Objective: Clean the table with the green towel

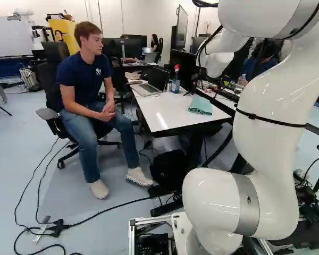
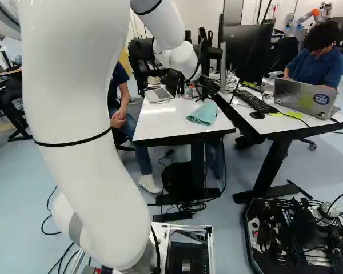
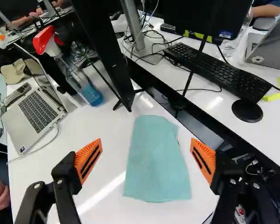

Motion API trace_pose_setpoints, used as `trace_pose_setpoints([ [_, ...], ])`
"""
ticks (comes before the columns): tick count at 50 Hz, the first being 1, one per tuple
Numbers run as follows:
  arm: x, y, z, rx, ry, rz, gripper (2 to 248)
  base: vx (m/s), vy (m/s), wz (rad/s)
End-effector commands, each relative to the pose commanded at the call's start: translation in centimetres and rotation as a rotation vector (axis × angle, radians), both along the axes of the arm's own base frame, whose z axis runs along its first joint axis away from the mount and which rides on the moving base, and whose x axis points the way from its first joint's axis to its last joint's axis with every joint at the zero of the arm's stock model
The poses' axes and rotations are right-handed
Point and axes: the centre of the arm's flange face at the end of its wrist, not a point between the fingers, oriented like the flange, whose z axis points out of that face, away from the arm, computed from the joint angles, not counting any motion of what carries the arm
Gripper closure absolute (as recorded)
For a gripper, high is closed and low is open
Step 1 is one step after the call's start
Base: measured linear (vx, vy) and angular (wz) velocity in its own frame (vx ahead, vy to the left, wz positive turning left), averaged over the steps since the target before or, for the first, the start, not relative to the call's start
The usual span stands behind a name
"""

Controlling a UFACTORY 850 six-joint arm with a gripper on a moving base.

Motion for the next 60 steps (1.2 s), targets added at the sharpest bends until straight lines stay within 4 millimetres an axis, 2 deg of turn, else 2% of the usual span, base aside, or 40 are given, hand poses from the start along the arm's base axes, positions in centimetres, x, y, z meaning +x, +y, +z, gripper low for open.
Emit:
trace_pose_setpoints([
  [24,-0.1,0.2,0.0,0.0,0.0,0.002,3,0.0,0.0,0.0],
  [60,-1.2,2.3,0.1,0.002,0.005,0.031,3,0.0,0.0,0.0],
])
